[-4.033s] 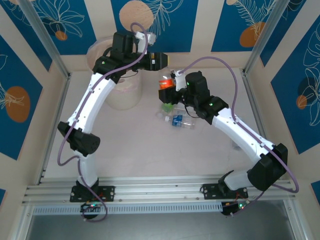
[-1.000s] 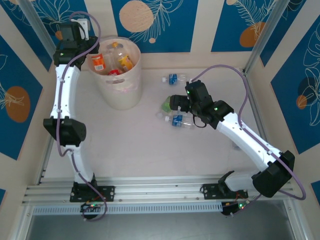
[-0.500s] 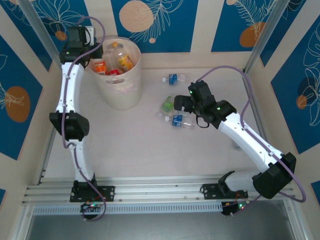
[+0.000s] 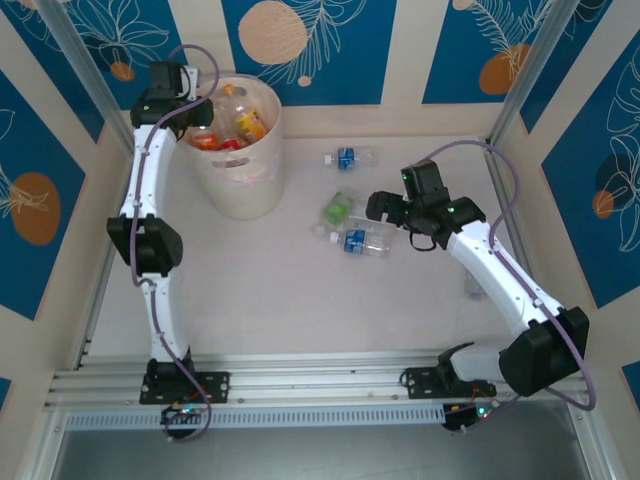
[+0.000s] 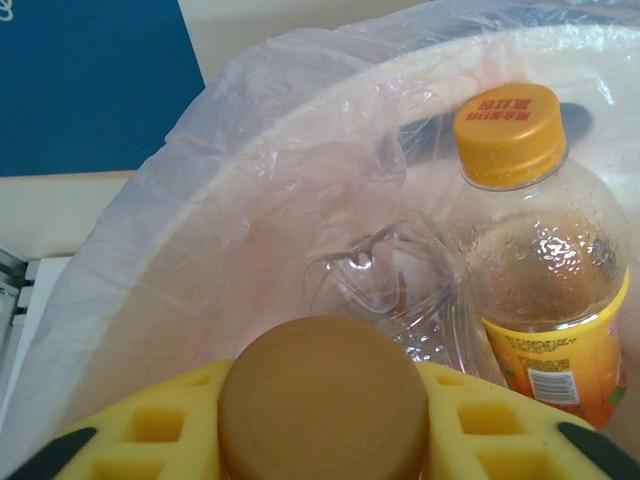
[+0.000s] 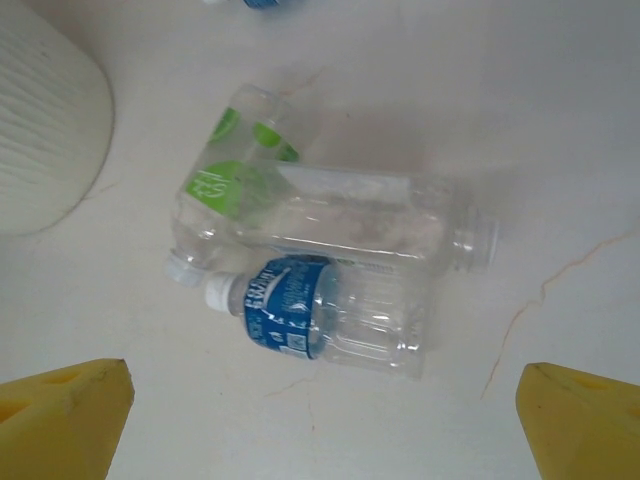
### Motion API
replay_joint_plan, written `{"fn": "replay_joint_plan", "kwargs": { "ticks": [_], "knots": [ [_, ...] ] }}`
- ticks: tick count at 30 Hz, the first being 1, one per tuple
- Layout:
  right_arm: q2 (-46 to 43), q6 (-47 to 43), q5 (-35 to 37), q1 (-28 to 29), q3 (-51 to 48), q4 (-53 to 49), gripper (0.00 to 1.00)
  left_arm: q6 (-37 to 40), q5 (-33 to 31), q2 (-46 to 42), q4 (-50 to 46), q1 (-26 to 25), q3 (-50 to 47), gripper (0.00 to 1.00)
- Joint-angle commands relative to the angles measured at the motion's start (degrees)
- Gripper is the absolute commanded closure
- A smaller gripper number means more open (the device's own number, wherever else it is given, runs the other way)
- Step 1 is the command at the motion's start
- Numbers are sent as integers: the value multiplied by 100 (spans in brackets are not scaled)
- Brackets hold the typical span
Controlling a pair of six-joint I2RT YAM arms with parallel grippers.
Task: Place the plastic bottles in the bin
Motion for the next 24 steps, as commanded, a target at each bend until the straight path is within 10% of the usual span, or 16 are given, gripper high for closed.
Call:
{"fn": "replay_joint_plan", "kwargs": {
  "ticks": [1, 24],
  "knots": [
    [82, -125, -1063, -359, -237, 322, 1, 64, -42, 62, -92, -50, 252, 55],
    [1677, -1599, -2349, -410, 465, 598, 1, -613, 866, -1052, -111, -59, 529, 12]
  ]
}}
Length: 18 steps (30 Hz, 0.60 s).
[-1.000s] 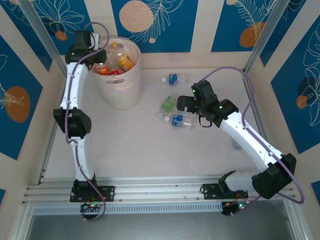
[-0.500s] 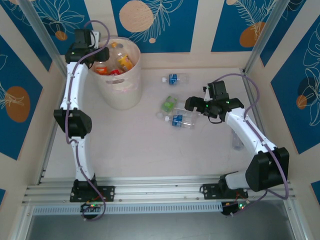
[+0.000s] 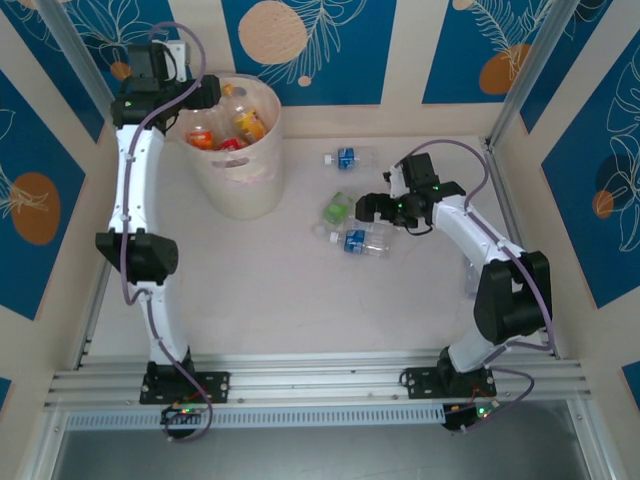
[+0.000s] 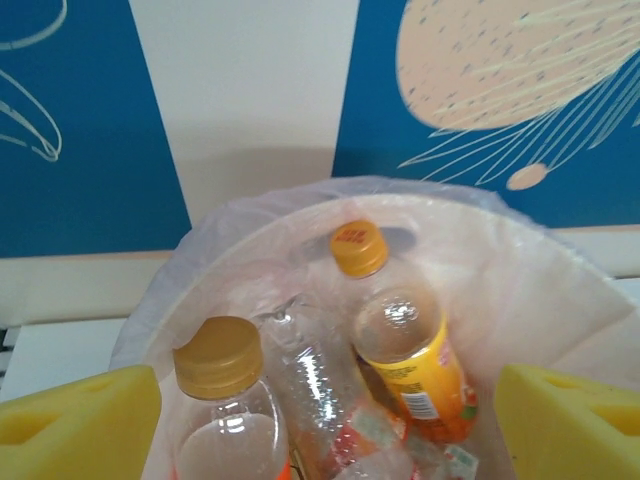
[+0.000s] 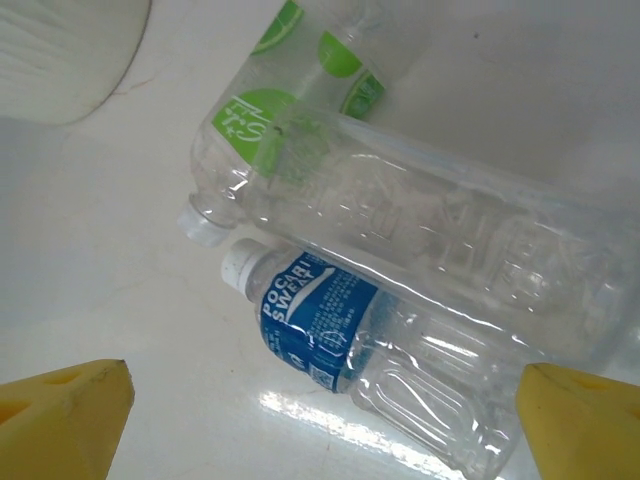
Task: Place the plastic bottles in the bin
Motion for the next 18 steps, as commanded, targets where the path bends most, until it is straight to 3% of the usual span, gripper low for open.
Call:
{"fn": "replay_joint_plan", "kwargs": {
  "ticks": [1, 6, 9, 18],
  "knots": [
    [47, -228, -212, 237, 164, -21, 1, -273, 359, -398, -106, -28, 161, 12],
    [268, -334, -60, 541, 129, -49, 1, -669, 734, -1072, -366, -108, -479, 9],
    [401, -327, 60, 683, 74, -19, 1, -884, 936, -2002, 208, -278, -1904, 8],
    [716, -365, 435, 854, -20, 12, 1, -1533, 467, -4575, 1849, -967, -5471, 2]
  ]
}}
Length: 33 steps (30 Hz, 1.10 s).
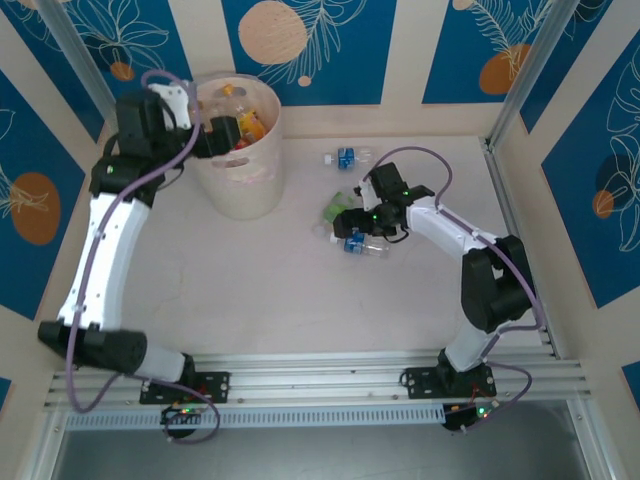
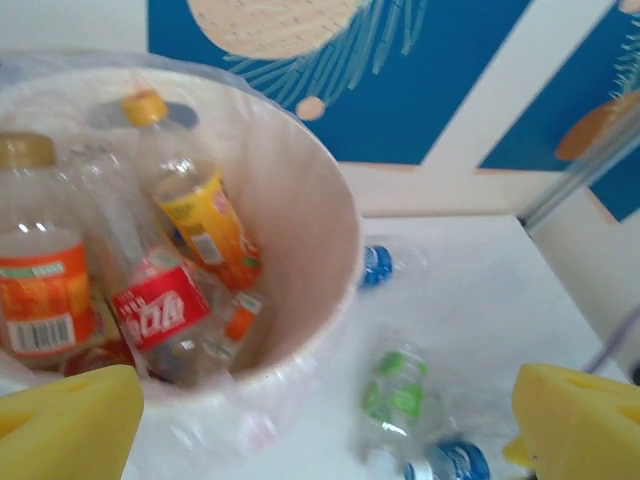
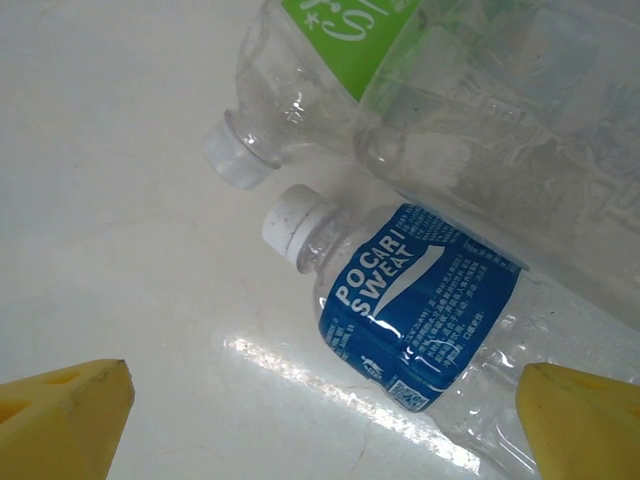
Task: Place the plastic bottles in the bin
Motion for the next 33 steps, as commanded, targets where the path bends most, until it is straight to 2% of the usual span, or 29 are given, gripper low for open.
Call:
{"fn": "replay_joint_plan", "kwargs": {
  "ticks": [1, 7, 12, 17, 23, 28, 33],
  "knots": [
    [134, -109, 223, 70, -76, -31, 1, -415, -199, -675, 789, -186, -856, 0],
    [341, -65, 641, 234, -121, -134, 1, -517, -623, -1494, 589, -411, -1685, 0],
    [474, -45, 870, 444, -145, -296, 1, -659, -739, -1883, 351, -430, -2224, 0],
    [435, 266, 951, 699, -142, -585, 1, -758, -658, -2034, 187, -434, -2748, 0],
    [583, 868, 1556, 856, 141, -1402, 1, -855, -547, -2083, 171, -433, -3227, 0],
    [552, 1053, 1493, 931, 70, -1655, 1, -941, -376, -2119, 310, -434, -3430, 0],
    [479, 1199, 1451, 979, -363, -1459, 0, -1005, -256, -2129, 485, -496, -3591, 0]
  ]
}}
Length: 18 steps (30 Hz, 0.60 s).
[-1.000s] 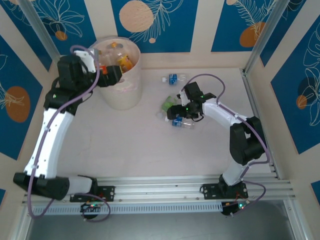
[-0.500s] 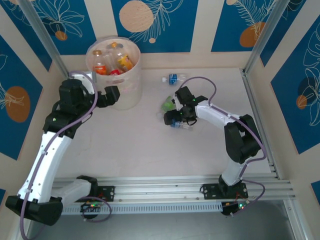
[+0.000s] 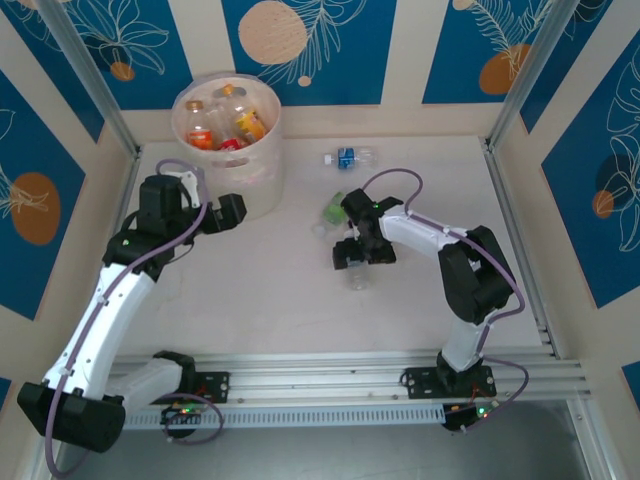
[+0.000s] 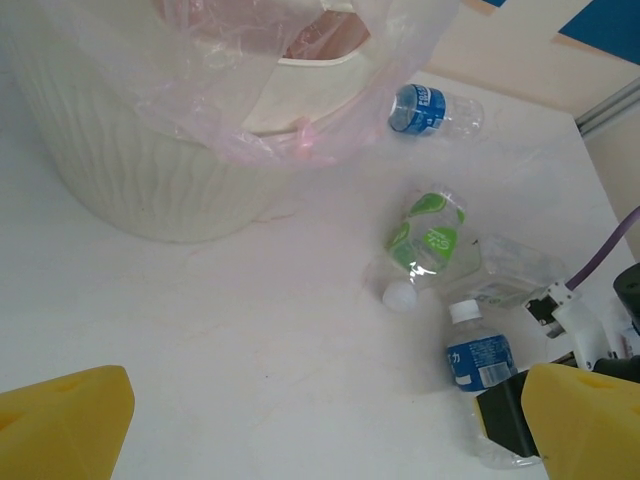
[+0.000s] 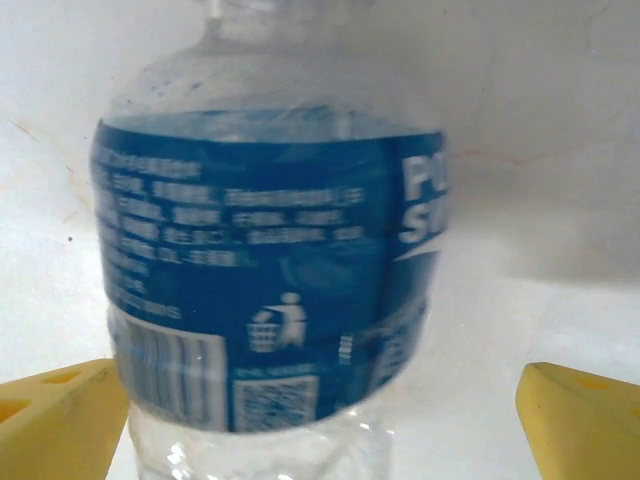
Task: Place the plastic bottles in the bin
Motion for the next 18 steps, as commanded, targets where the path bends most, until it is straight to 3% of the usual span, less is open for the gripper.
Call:
{"fn": "replay_joint_plan", "kwargs": {
  "ticks": [1, 12, 18],
  "knots": [
    [-74, 259, 1, 90, -324, -66, 1, -141, 185, -113, 248, -118, -141, 0],
    [82, 309, 372, 432, -368, 584, 13, -407, 97, 186, 663, -408, -253, 0],
    [-253, 167, 366, 518, -582, 1019, 34, -466, 1, 373, 824, -534, -242, 0]
  ]
}}
